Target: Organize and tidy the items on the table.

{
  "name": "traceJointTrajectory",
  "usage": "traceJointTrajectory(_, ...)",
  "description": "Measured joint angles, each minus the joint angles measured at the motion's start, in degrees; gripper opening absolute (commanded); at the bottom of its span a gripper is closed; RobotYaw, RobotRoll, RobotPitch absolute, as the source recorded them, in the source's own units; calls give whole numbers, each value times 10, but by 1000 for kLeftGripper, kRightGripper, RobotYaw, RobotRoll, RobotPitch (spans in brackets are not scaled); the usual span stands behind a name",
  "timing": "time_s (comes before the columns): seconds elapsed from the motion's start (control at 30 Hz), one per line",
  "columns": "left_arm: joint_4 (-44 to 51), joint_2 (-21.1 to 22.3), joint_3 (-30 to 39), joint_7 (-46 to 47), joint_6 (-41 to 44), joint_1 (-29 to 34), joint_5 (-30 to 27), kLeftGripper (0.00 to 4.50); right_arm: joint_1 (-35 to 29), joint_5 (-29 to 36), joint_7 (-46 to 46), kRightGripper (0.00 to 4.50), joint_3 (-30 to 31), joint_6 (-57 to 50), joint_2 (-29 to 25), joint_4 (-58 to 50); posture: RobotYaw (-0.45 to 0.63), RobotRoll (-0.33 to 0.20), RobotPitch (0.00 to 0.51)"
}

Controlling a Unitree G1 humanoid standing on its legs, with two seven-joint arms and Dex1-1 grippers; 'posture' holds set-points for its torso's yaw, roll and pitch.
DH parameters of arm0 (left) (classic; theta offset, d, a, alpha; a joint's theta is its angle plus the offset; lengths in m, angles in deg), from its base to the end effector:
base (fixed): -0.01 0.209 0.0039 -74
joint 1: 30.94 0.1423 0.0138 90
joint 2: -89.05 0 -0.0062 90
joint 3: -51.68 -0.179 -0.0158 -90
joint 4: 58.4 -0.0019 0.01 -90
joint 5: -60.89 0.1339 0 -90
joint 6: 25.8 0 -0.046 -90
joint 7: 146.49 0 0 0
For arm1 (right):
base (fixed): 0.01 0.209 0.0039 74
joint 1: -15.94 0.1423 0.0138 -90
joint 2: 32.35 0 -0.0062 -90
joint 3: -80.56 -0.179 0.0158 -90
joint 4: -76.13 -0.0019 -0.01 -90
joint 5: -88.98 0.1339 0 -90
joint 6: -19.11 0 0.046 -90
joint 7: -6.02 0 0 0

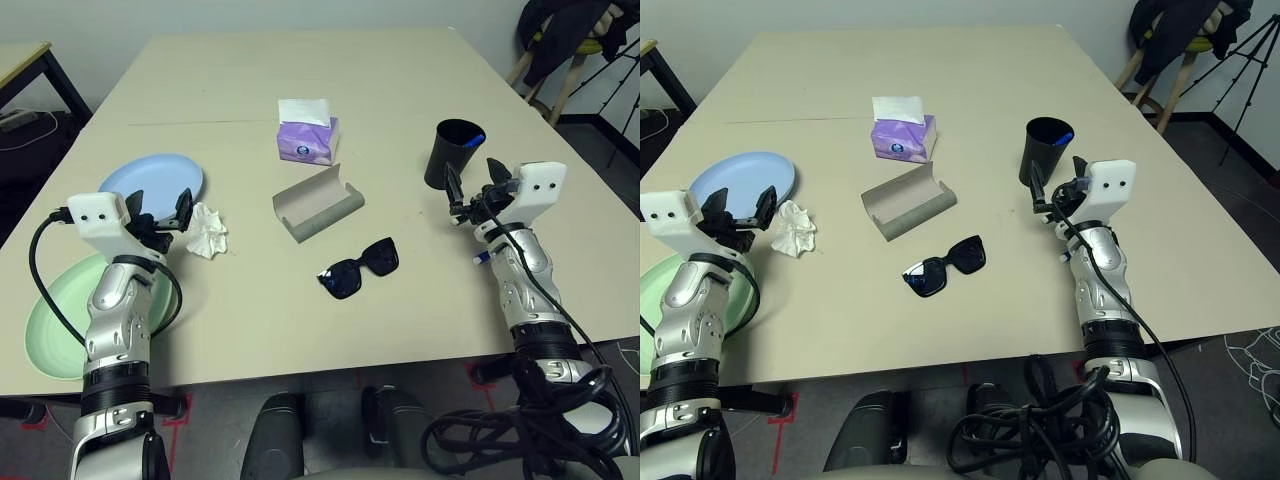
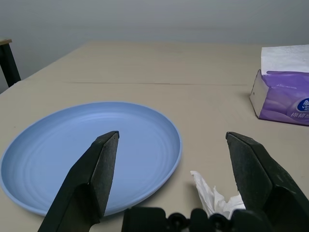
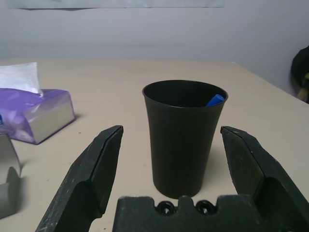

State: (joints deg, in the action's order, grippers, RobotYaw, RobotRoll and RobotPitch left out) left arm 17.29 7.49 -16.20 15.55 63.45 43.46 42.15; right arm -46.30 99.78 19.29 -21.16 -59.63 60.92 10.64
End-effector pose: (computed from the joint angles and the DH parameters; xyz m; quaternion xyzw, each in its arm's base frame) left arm 0.2332 0.2934 0.1088 0.0125 -0.0903 0.0316 0.9953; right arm 0.2836 -0.2105 0.1047 0.0018 -0.1416 0.0414 0.9891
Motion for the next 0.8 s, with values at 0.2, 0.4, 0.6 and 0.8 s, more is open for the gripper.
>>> traceJointTrajectory(0.2,0,0,0,2,-1,1,0,4500,0,-2,-11,4473,-2,-4,-1,-6,89,0,98)
traceJointTrajectory(0.4,0,0,0,4,-1,1,0,4500,0,-2,-11,4473,-2,-8,-1,-7,92,0,97)
traceJointTrajectory(0.6,-3,1,3,33,-9,-1,16,4500,-2,9,21,4473,-1,-10,-5,-21,97,0,97)
traceJointTrajectory(0.8,-3,4,5,46,-14,-1,21,4500,-21,62,128,4473,12,-25,-11,-54,99,0,97)
